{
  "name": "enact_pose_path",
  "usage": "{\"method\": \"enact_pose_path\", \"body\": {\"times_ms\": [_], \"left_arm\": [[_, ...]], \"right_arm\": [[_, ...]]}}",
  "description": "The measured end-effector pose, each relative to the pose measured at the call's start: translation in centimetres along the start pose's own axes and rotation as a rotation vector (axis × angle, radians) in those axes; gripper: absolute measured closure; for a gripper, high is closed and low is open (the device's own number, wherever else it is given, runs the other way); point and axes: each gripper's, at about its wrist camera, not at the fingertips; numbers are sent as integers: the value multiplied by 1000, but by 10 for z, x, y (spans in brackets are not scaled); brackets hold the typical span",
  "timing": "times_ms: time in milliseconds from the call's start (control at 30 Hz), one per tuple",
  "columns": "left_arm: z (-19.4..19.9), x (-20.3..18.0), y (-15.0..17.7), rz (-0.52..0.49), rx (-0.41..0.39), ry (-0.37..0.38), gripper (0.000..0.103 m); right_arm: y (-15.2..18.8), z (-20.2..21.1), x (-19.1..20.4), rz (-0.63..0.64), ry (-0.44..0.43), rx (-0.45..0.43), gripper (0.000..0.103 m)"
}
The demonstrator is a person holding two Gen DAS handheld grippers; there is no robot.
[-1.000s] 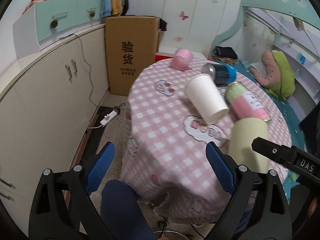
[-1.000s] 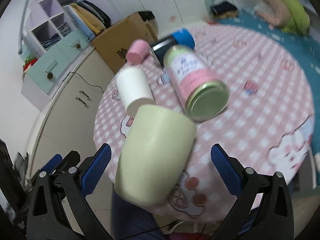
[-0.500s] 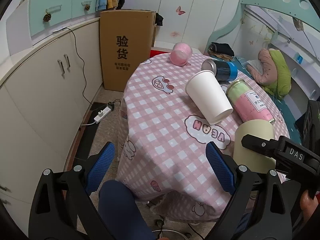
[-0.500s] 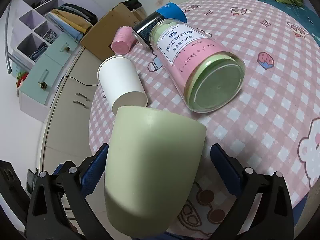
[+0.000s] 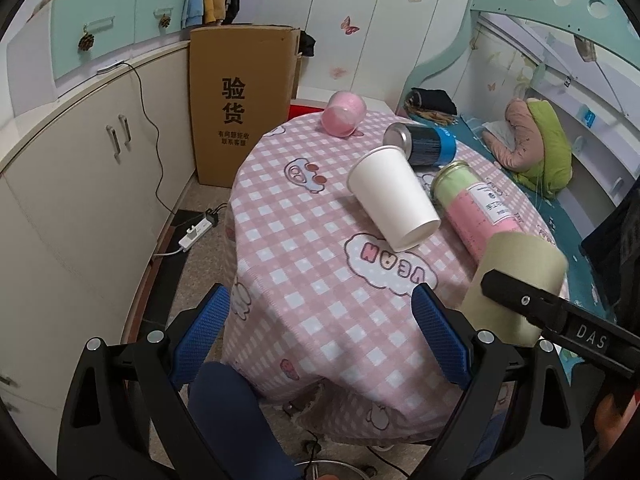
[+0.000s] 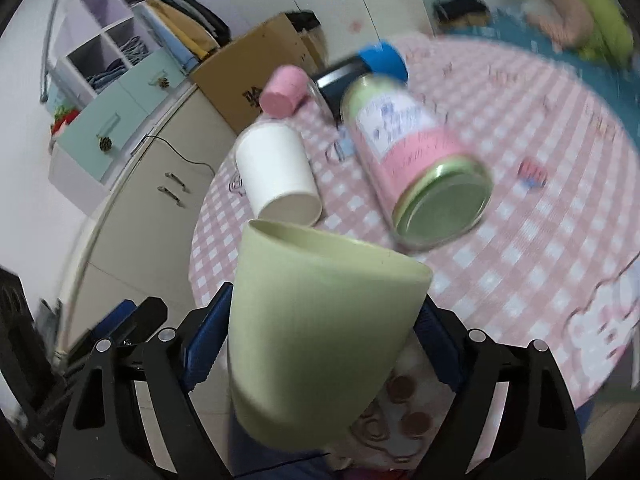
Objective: Flip cup upright
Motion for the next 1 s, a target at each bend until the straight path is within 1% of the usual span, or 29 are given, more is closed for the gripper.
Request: {"method": "enact_pose_path", "body": {"times_ms": [67, 233, 367, 400, 633, 733, 833, 1000], "left_arm": [[0, -5, -1, -4, -2, 10, 10], [-4, -19, -2, -26, -1, 27, 10], [-11, -27, -2, -43, 11, 23, 10], [-14, -28, -3, -45, 16, 18, 10], [-15, -29, -3, -47, 14, -8, 10], [-11, -31, -3, -52, 3, -15, 10], [-4, -34, -3, -55, -10, -20, 10], [12, -38, -4, -58, -43, -23, 10]], "right_arm": [[-3, 8, 1, 51, 54, -56, 22], [-8, 13, 0, 150, 192, -144, 23], [-9, 12, -4, 192, 250, -162, 23], [-8, 12, -4, 196, 250, -167, 25], [-8, 19, 4, 221, 234, -200, 24], [-7, 23, 6, 221, 220, -206, 22], [-7, 30, 7, 217, 207, -219, 18], [-3, 44, 6, 207, 172, -235, 17]]}}
Point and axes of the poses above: each gripper's, at about its wrist camera, not at the fingertips, and z roughly against the way its jaws point, x to its left, y to its underside, and after that the axes turned 7 degrees about y, right-handed
